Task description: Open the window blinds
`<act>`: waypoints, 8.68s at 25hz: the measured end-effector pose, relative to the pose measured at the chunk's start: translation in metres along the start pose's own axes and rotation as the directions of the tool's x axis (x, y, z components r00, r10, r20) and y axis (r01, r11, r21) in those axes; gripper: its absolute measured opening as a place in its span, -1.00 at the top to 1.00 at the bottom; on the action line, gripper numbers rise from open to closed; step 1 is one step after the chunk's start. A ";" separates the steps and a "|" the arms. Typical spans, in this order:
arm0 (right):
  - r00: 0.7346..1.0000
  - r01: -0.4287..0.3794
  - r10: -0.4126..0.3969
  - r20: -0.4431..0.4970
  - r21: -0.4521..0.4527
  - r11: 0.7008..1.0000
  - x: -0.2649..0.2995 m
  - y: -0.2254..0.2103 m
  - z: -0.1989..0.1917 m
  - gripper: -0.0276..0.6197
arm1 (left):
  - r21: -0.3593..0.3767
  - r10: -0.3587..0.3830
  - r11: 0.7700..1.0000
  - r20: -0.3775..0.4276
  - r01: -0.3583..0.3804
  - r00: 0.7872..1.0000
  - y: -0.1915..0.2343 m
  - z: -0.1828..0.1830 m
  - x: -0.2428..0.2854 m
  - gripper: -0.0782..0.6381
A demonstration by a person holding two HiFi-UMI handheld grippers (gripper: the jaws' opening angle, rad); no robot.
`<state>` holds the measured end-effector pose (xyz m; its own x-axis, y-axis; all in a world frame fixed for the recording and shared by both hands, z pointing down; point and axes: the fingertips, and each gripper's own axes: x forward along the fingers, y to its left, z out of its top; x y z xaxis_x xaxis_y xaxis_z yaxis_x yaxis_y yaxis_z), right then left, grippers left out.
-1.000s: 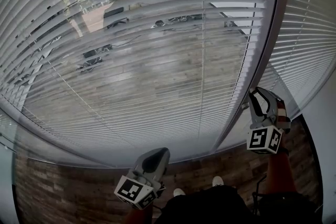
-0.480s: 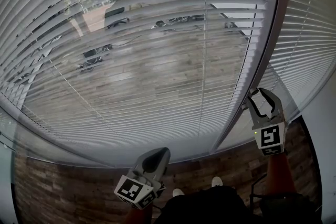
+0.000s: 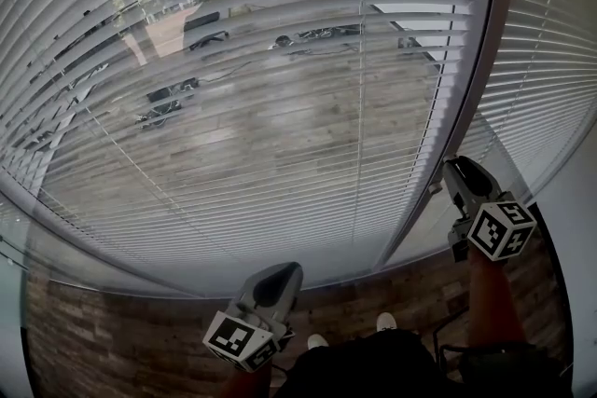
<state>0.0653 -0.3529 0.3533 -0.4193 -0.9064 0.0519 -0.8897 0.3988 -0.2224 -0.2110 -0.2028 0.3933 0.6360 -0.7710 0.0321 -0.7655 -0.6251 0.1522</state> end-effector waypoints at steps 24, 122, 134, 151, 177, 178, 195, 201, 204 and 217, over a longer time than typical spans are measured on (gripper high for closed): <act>0.997 0.051 -0.063 -0.034 -0.271 0.961 0.001 0.005 -0.001 0.45 | -0.005 0.000 1.000 0.002 0.000 1.000 0.004 -0.002 0.000 0.78; 0.959 0.157 -0.284 0.017 -0.865 0.477 0.004 0.011 -0.015 0.45 | -0.004 -0.006 1.000 0.024 0.006 1.000 0.000 0.003 0.002 0.78; 0.946 0.177 -0.317 0.070 -0.930 0.322 0.005 0.008 -0.017 0.45 | -0.010 0.001 1.000 0.020 -0.001 1.000 0.003 -0.003 0.001 0.78; 0.994 0.106 -0.101 0.036 -0.479 0.872 0.001 0.009 -0.004 0.40 | 0.008 0.000 1.000 0.014 0.000 1.000 0.003 -0.001 -0.001 0.78; 1.000 0.024 -0.024 0.004 -0.048 0.999 0.003 0.001 -0.009 0.44 | 0.004 0.000 1.000 0.013 0.000 1.000 0.003 -0.003 -0.002 0.78; 1.000 0.030 -0.030 0.002 -0.075 0.997 0.003 0.002 -0.009 0.44 | 0.005 0.002 1.000 0.010 -0.002 1.000 0.004 -0.003 -0.002 0.78; 0.990 0.113 -0.143 -0.013 -0.539 0.835 0.004 0.007 -0.008 0.45 | -0.005 0.003 1.000 0.015 -0.003 1.000 0.004 0.000 0.000 0.78; 0.973 0.169 -0.231 0.020 -0.742 0.649 0.004 0.006 -0.011 0.45 | -0.016 0.003 1.000 0.019 -0.003 1.000 0.004 -0.001 0.001 0.78; 0.965 0.172 -0.263 0.020 -0.801 0.573 0.004 0.007 -0.013 0.45 | -0.011 0.001 1.000 0.013 -0.001 1.000 0.004 -0.006 0.001 0.78; 0.974 0.169 -0.227 0.022 -0.736 0.656 0.006 0.008 -0.020 0.40 | -0.010 0.004 1.000 0.013 -0.004 1.000 0.004 0.002 0.001 0.78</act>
<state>0.0517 -0.3523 0.3716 -0.2021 -0.9761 0.0800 -0.7874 0.2105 0.5793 -0.2139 -0.2062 0.3924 0.6313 -0.7752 0.0200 -0.7671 -0.6206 0.1624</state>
